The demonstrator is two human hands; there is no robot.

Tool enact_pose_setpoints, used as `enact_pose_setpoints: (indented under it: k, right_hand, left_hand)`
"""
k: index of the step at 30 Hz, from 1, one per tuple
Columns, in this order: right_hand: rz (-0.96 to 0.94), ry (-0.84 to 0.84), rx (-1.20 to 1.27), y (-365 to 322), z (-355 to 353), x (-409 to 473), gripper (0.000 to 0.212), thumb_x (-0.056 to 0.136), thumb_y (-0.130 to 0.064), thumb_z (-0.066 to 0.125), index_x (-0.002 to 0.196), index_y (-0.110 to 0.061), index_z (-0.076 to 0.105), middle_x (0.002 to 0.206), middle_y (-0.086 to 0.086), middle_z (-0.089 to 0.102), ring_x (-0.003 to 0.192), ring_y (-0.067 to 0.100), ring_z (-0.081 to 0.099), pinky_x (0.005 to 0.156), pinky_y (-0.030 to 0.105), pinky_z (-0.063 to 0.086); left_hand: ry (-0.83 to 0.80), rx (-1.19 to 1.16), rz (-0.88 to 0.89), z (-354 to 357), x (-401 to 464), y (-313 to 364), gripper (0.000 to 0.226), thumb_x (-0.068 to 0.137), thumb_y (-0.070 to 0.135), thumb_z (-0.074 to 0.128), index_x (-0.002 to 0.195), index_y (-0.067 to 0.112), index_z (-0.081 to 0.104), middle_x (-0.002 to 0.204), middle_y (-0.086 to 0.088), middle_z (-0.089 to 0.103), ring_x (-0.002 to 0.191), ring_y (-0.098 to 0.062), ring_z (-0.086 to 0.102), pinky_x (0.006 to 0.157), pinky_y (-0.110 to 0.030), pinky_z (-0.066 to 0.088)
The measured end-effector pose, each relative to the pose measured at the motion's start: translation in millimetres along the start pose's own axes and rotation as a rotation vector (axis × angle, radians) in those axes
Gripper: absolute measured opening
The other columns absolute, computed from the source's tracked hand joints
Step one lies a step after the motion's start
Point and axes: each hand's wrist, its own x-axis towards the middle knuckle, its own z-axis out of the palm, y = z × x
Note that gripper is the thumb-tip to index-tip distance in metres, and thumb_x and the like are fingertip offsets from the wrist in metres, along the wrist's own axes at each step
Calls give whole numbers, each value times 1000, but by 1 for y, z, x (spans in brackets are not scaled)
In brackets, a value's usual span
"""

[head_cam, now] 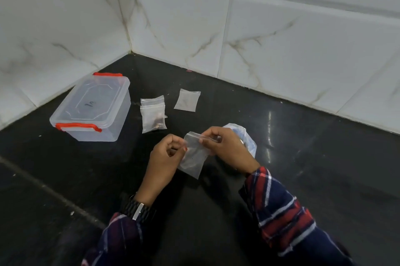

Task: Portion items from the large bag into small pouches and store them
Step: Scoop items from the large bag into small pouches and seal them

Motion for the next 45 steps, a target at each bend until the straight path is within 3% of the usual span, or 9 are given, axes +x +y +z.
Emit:
enact_pose_setpoints:
  k: [4,7,9,13,18,21,35,45]
  right_hand:
    - [-29,59,-78,1,1,-11,6,87,-16,67,82,-17,68,72,-5,66,64,-1,59,62,12,47]
    - [-26,102,-41,1,6,-17,8,87,-12,67,79,-11,68,74,2,70,66,4,62,62,15,50]
    - [-44,147,-24,0,10,-21,10,86,-8,66,76,-9,68,69,2,68,60,1,58,57,11,46]
    - [-61,208,0,-2,17,-27,11,85,-6,66,75,-10,68,66,-1,64,58,0,54,57,10,43]
    - [-108,223,5,-5,24,-37,3,85,-13,69,83,-13,71,72,-4,69,64,4,62,62,14,49]
    - [-113,223,20,-6,24,-42,4,86,-15,69,88,-12,72,73,-5,70,68,6,66,64,15,52]
    - [-102,215,7,-8,16,-46,5,86,-14,68,86,-13,73,77,-3,72,72,4,68,65,12,51]
    - [-127,215,-102,-8,17,-45,4,85,-17,70,88,-13,71,79,-2,71,74,5,67,69,16,55]
  left_hand:
    - [44,46,12,6,-12,4,13,87,10,64,93,21,61,92,9,65,85,-1,61,74,-18,45]
    - [198,193,72,12,-21,7,27,83,15,69,100,30,53,103,11,54,98,-7,54,88,-27,40]
    - [254,214,144,16,-28,12,25,83,17,69,97,31,53,101,11,53,96,-7,52,87,-26,40]
    - [179,-37,58,26,-35,21,14,88,12,64,87,26,61,89,9,65,81,1,62,70,-14,47]
    - [169,-328,-106,38,-37,18,9,90,15,61,95,11,67,90,-5,72,86,-19,70,77,-34,57]
    - [165,-423,-137,37,-37,20,11,90,14,61,95,7,67,89,-9,72,86,-23,71,79,-37,57]
    - [77,-504,-128,28,-37,26,12,90,10,60,95,3,69,88,-11,73,85,-24,71,68,-27,59]
    - [46,-524,-133,27,-36,27,14,91,5,58,95,-2,69,91,-18,72,84,-25,72,68,-30,60]
